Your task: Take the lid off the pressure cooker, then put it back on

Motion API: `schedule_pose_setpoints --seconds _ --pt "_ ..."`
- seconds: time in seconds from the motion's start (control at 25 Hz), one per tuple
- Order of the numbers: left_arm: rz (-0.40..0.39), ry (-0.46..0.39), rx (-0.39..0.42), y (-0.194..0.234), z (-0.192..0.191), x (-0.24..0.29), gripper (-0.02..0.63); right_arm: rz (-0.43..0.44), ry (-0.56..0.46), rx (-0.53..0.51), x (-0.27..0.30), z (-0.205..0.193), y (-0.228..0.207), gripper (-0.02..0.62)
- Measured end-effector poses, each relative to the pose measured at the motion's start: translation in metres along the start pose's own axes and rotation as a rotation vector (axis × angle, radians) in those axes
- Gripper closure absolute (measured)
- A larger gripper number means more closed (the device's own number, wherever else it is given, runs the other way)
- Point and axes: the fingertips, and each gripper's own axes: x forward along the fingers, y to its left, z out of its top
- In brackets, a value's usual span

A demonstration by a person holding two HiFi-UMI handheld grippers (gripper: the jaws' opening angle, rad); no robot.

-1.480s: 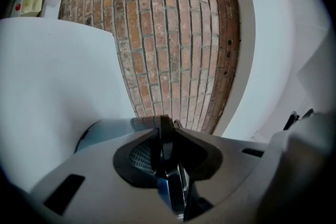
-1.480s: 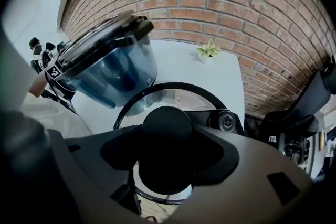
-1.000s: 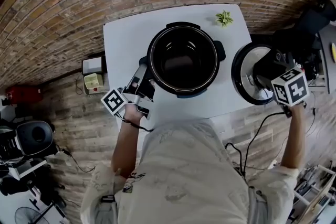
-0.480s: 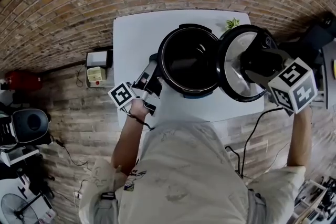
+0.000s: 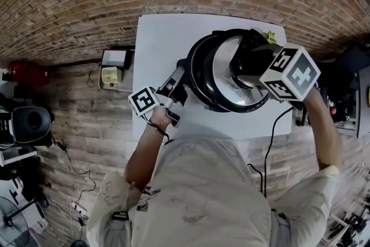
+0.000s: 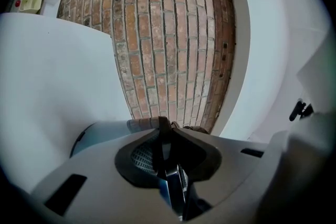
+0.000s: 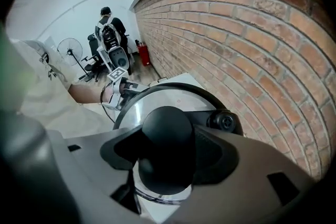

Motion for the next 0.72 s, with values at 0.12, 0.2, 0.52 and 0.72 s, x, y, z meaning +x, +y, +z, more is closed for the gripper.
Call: schedule_pose_setpoints --seconds 0.12,0.2,0.52,0.72 --pt "0.002 0.001 -0.004 0.000 0.000 0.000 0.529 0.045 0.024 0.008 0.015 0.009 0.002 0.304" --pt "0.000 0.001 -0.006 0.000 0.000 0.000 0.529 0.058 0.042 -0.007 0.025 0.013 0.004 0.304" --pt "-0.003 -0.002 -0.021 -0.001 -0.001 0.000 0.529 0.077 0.096 0.032 0.051 0.020 0.000 0.303" --pt "-0.004 -0.003 -0.031 -0.002 -0.002 -0.001 0.529 0.039 0.140 0.018 0.060 0.021 0.001 0.302"
